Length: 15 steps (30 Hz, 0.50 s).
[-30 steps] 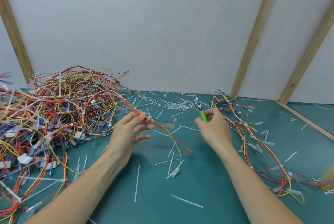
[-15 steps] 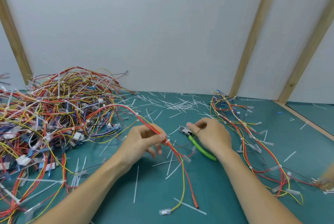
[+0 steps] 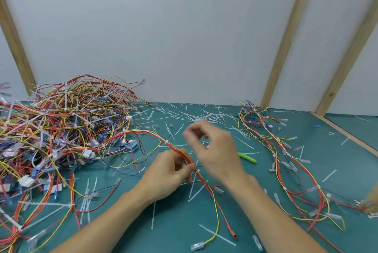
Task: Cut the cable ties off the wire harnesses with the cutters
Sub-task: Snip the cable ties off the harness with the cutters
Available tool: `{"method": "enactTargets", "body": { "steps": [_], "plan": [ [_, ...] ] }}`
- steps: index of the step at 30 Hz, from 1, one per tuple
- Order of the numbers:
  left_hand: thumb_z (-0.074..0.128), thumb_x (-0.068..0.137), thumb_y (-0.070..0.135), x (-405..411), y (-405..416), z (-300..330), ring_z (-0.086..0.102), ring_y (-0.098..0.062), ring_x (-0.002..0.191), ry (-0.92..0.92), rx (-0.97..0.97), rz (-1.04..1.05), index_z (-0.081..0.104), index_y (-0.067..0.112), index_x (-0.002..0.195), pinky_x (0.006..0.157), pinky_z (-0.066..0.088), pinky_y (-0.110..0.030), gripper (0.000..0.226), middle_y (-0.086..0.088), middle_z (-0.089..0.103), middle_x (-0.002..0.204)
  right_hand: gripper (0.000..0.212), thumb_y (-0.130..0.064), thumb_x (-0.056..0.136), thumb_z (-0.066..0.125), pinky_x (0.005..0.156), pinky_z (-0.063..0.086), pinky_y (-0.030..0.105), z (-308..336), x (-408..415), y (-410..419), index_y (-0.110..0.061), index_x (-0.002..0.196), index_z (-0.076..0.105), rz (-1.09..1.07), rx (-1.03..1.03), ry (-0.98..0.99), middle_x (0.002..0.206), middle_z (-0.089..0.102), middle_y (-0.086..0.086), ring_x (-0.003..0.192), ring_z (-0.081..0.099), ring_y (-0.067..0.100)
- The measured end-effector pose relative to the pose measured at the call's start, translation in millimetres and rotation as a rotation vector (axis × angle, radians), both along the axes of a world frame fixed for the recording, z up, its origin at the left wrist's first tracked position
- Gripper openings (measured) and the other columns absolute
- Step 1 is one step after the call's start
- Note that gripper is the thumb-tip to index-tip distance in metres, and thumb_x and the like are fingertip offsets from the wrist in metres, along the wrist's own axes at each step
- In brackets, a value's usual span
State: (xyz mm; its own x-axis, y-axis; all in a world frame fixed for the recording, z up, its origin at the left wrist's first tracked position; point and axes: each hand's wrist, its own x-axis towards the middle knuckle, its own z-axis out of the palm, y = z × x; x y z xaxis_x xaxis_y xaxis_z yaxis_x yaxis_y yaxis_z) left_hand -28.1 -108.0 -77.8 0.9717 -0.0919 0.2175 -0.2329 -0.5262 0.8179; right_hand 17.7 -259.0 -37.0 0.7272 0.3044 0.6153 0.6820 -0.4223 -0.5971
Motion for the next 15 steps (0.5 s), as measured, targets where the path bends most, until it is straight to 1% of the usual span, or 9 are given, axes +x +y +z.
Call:
{"method": "enactTargets", "body": {
  "steps": [1, 2, 3, 5, 7, 9, 11, 13, 15],
  "plan": [
    [0.057, 0.084, 0.017, 0.3, 0.5, 0.4, 0.065, -0.013, 0.061, -0.003, 0.029, 0.007, 0.066, 0.014, 0.073, 0.062, 0.049, -0.035, 0.015, -0.001, 0.071, 0.065, 0.025, -0.05, 0.094, 0.058, 0.084, 0.053, 0.035, -5.9, -4.4, 8.1, -0.029, 0.096, 0.071, 0.053, -0.116, 0.049, 0.09, 0.071, -0.016, 0.088, 0.065, 0.005],
    [0.053, 0.079, 0.017, 0.5, 1.3, 0.6, 0.066, -0.014, 0.062, 0.0, 0.042, 0.007, 0.065, 0.013, 0.07, 0.061, 0.05, -0.036, 0.015, -0.001, 0.071, 0.065, 0.025, -0.05, 0.094, 0.058, 0.086, 0.053, 0.035, -10.7, -7.0, 13.8, -0.03, 0.097, 0.073, 0.085, -0.177, 0.085, 0.093, 0.072, -0.017, 0.09, 0.065, 0.004],
    [0.051, 0.077, 0.018, 0.5, 2.0, 0.8, 0.066, -0.013, 0.061, 0.008, 0.048, 0.003, 0.064, 0.013, 0.068, 0.06, 0.05, -0.035, 0.016, 0.0, 0.07, 0.064, 0.023, -0.047, 0.094, 0.06, 0.087, 0.052, 0.032, -13.0, -7.3, 16.6, -0.03, 0.098, 0.075, 0.107, -0.18, 0.113, 0.094, 0.073, -0.017, 0.092, 0.065, 0.004],
    [0.049, 0.075, 0.029, -0.3, 2.1, 0.4, 0.062, -0.01, 0.057, 0.013, 0.059, -0.006, 0.061, 0.017, 0.063, 0.057, 0.045, -0.031, 0.021, 0.003, 0.07, 0.062, 0.014, -0.037, 0.094, 0.066, 0.086, 0.047, 0.019, -13.0, -3.6, 14.9, -0.029, 0.097, 0.077, 0.152, -0.09, 0.177, 0.094, 0.074, -0.018, 0.096, 0.066, 0.003],
    [0.048, 0.074, 0.033, -0.2, 2.2, -1.4, 0.064, -0.012, 0.058, 0.001, 0.041, 0.001, 0.063, 0.017, 0.068, 0.059, 0.048, -0.034, 0.023, 0.003, 0.07, 0.061, 0.01, -0.031, 0.094, 0.069, 0.085, 0.043, 0.01, -10.8, -0.7, 12.3, -0.03, 0.099, 0.077, 0.224, -0.065, 0.236, 0.097, 0.073, -0.019, 0.101, 0.065, 0.002],
    [0.049, 0.074, 0.024, 0.1, 2.6, -2.3, 0.067, -0.013, 0.061, -0.018, 0.026, 0.003, 0.066, 0.015, 0.079, 0.062, 0.053, -0.037, 0.02, 0.002, 0.07, 0.061, 0.009, -0.031, 0.095, 0.069, 0.087, 0.047, 0.015, -12.4, -1.6, 15.0, -0.03, 0.099, 0.076, 0.277, -0.071, 0.279, 0.099, 0.07, -0.017, 0.103, 0.065, 0.004],
    [0.049, 0.076, 0.027, -1.1, 2.5, -1.0, 0.061, -0.008, 0.053, -0.019, 0.034, -0.02, 0.068, 0.021, 0.075, 0.054, 0.046, -0.032, 0.02, 0.004, 0.069, 0.058, 0.008, -0.026, 0.096, 0.067, 0.088, 0.049, 0.024, -14.4, -3.7, 19.5, -0.028, 0.094, 0.074, 0.251, 0.0, 0.264, 0.097, 0.068, -0.014, 0.101, 0.065, 0.008],
    [0.053, 0.082, 0.037, -2.6, 1.8, 1.0, 0.05, -0.005, 0.045, -0.034, 0.017, -0.039, 0.07, 0.028, 0.07, 0.049, 0.036, -0.022, 0.022, 0.004, 0.068, 0.055, 0.012, -0.017, 0.1, 0.062, 0.083, 0.051, 0.028, -12.1, -2.3, 20.2, -0.025, 0.093, 0.069, 0.184, 0.171, 0.217, 0.092, 0.068, -0.009, 0.094, 0.067, 0.01],
    [0.061, 0.089, 0.037, -2.6, 2.9, 3.9, 0.046, -0.004, 0.042, -0.075, -0.056, 0.001, 0.071, 0.022, 0.07, 0.046, 0.033, -0.017, 0.026, 0.001, 0.068, 0.053, 0.017, -0.013, 0.105, 0.055, 0.07, 0.052, 0.034, -6.7, 3.4, 14.9, -0.023, 0.095, 0.063, 0.104, 0.378, 0.204, 0.085, 0.067, -0.005, 0.077, 0.066, 0.011]
  ]
}}
